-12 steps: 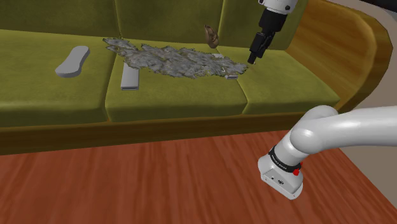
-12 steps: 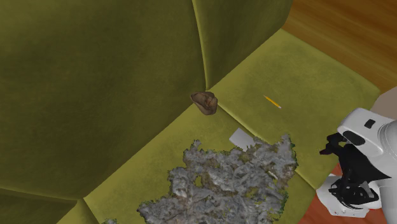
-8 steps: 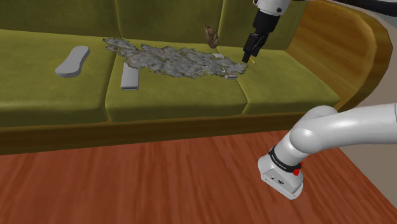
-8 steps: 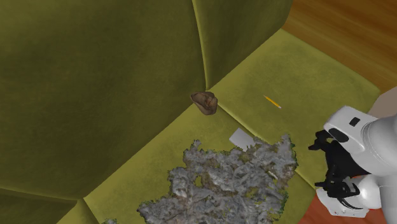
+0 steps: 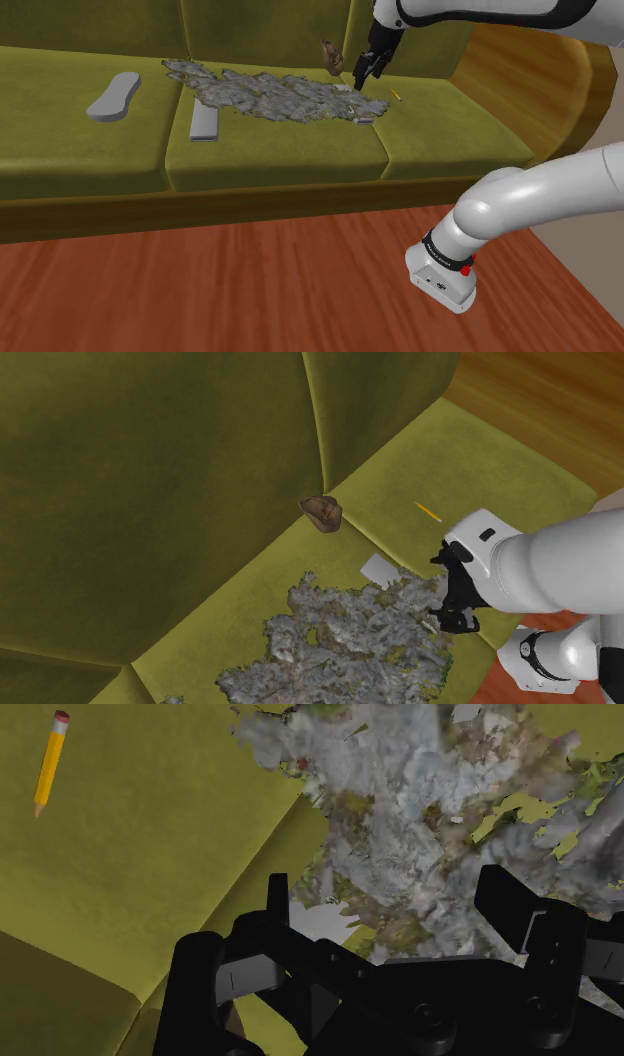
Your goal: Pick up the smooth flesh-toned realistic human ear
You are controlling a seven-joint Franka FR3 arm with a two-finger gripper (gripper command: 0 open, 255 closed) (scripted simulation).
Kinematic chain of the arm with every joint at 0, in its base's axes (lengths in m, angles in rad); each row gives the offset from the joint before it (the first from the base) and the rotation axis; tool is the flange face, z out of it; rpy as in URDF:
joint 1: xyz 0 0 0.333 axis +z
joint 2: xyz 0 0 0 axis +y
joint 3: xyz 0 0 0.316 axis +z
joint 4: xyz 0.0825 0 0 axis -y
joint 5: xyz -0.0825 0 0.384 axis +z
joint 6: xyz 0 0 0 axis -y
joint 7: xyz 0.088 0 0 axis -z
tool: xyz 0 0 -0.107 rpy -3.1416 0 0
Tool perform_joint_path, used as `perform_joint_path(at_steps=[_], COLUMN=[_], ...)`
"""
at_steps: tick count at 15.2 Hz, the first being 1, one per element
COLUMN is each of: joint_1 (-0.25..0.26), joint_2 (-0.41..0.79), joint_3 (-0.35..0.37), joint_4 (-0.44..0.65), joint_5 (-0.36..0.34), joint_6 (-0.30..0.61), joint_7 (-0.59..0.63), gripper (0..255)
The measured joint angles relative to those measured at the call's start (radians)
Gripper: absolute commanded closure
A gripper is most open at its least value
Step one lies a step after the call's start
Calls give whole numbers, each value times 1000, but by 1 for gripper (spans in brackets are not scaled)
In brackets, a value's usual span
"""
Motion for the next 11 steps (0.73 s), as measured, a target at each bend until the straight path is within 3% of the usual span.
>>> perform_joint_path(at_steps=[11], joint_1=[-105], joint_2=[303], joint_3=[75], joint_4=[190], joint_5=[-281], joint_6=[258], joint_7=[173], gripper=[0])
